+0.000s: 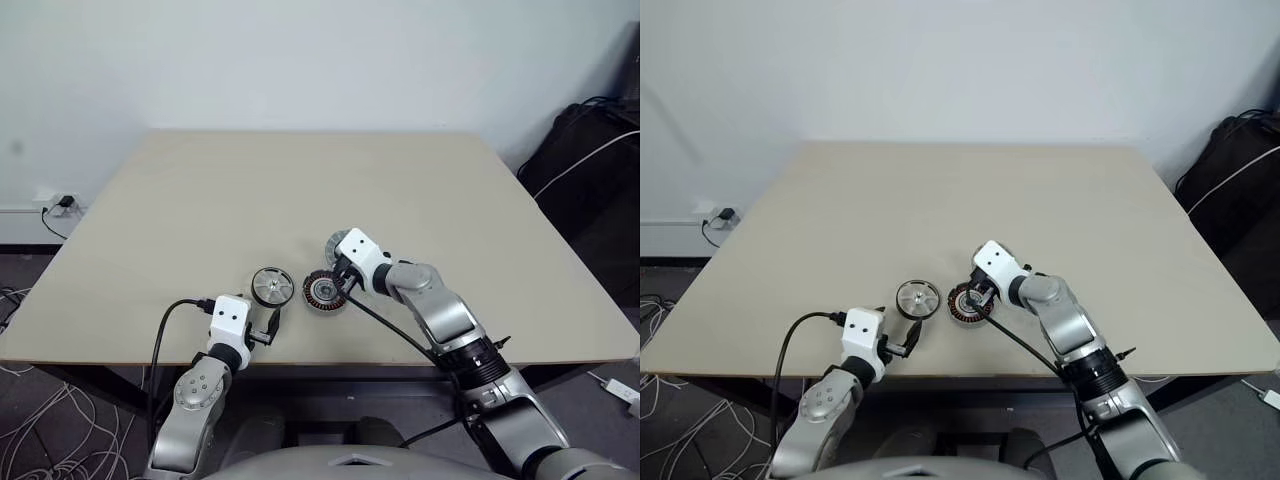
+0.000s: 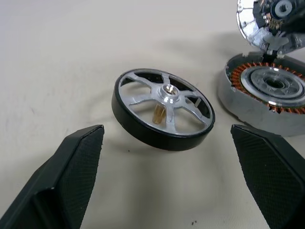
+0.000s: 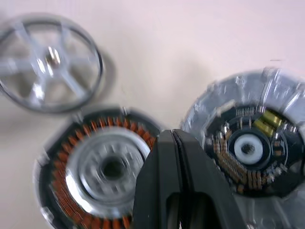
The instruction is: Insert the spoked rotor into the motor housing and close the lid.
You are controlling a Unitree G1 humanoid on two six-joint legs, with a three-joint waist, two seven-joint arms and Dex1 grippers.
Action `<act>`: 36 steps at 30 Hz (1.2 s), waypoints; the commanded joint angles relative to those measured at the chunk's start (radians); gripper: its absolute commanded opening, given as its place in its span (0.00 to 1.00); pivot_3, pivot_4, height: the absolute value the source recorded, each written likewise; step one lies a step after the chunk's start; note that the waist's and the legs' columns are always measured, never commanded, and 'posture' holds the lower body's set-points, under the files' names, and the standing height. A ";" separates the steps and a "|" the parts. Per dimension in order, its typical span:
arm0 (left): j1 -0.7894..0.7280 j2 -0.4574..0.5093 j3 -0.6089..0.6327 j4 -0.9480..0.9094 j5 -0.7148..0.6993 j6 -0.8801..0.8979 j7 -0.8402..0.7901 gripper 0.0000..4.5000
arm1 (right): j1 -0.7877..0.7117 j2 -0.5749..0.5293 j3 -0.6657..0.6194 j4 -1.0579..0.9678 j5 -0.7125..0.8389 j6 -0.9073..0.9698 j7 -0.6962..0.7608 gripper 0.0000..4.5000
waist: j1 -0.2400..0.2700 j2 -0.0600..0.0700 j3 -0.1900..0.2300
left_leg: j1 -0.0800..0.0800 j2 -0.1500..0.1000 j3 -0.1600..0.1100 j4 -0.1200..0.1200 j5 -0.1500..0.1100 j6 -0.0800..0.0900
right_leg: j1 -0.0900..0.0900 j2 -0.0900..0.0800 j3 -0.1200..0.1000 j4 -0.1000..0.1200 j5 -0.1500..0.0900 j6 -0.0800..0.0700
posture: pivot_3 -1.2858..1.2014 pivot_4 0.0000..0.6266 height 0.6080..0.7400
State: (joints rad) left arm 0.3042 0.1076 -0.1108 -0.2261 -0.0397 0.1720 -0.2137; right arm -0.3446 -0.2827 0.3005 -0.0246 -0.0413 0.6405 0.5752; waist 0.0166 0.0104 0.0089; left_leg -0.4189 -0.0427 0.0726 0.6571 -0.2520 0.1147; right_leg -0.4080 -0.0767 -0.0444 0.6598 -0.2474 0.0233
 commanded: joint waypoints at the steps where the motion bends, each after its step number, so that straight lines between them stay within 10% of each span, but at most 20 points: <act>1: -0.025 -0.038 0.072 -0.028 -0.041 -0.074 0.052 1.00 | 0.046 0.014 -0.057 -0.107 0.033 0.003 -0.040 0.00 | 0.002 0.000 0.000 | 0.000 0.000 0.000 0.000 0.000 0.000 | 0.000 0.000 0.000 0.000 0.000 0.000 | 0.52 0.00 1.00; 23: -0.326 -0.132 0.275 0.245 -0.449 0.347 -0.008 1.00 | 0.366 0.016 -0.158 -0.439 0.144 0.107 -0.163 0.00 | 0.006 -0.008 0.005 | 0.000 0.000 0.000 0.005 0.000 0.000 | 0.002 0.000 -0.001 0.000 0.001 0.003 | 0.52 0.00 1.00; 36: -0.322 -0.122 0.282 0.212 -0.558 0.484 -0.063 0.15 | 0.445 0.005 -0.161 -0.509 0.168 0.125 -0.195 0.00 | 0.004 -0.009 0.004 | 0.000 0.000 0.000 0.005 0.000 0.000 | 0.002 0.000 0.000 0.000 0.001 0.002 | 0.52 0.00 1.00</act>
State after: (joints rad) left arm -0.0271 -0.0270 0.1543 0.0054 -0.5957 0.6506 -0.2876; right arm 0.1023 -0.2713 0.1505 -0.4864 0.1151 0.7712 0.3849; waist 0.0203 0.0010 0.0129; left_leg -0.4188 -0.0425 0.0726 0.6620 -0.2519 0.1147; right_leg -0.4056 -0.0766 -0.0447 0.6600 -0.2462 0.0258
